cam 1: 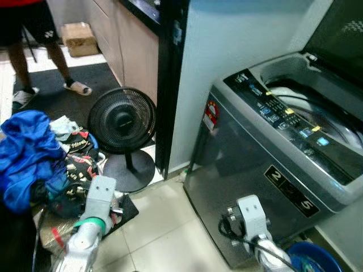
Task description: Clothes washing
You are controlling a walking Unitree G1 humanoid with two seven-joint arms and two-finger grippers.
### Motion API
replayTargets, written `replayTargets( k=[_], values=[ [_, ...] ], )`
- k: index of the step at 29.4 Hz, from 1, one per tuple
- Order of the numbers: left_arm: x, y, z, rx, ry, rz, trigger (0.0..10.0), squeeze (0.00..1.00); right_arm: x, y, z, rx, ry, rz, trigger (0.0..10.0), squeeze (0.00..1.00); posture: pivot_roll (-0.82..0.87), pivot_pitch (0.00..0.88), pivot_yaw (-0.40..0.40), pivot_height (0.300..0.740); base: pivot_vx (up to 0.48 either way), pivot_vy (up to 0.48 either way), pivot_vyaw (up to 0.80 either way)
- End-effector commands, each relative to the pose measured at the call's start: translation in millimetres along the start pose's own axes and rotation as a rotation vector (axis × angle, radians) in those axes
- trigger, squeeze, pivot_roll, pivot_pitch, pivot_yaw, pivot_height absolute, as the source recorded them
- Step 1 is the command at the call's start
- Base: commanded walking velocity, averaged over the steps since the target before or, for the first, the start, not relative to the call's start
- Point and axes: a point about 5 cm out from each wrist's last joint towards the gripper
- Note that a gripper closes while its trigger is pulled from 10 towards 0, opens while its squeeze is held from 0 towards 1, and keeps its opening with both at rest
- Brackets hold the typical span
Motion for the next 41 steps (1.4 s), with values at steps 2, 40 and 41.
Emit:
replayTargets(
  k=[2,40,41],
  values=[
    [-0.9,-8,3.3,0.004,-0.003,-0.026,10.0,0.00,-5.8,-13,1.0,-0.002,-0.002,-0.042,10.0,0.00,0.07,0.051,-0.052,0.740,0.000,0.000,0.79],
    [7.9,-1,6.9,0.034,0.007,0.026,10.0,0.00,2.7,4,3.2,0.001,-0.027,0.045,10.0,0.00,0.06,0.038,-0.046,0.740,0.189,0.000,0.45],
    [7.9,-1,6.9,0.034,0.007,0.026,10.0,0.00,2.7,4,3.2,0.001,-0.027,0.045,10.0,0.00,0.06,0.038,-0.046,0.740,0.450,0.000,0.00]
  ],
)
Point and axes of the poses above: a point about 5 cm out from each wrist's last joint towards the gripper, its own x axis pointing out of the wrist towards the gripper, its own y axis along the axis of the wrist's last joint, z = x × y, and after that the axes turned 3 degrees about x, right-handed
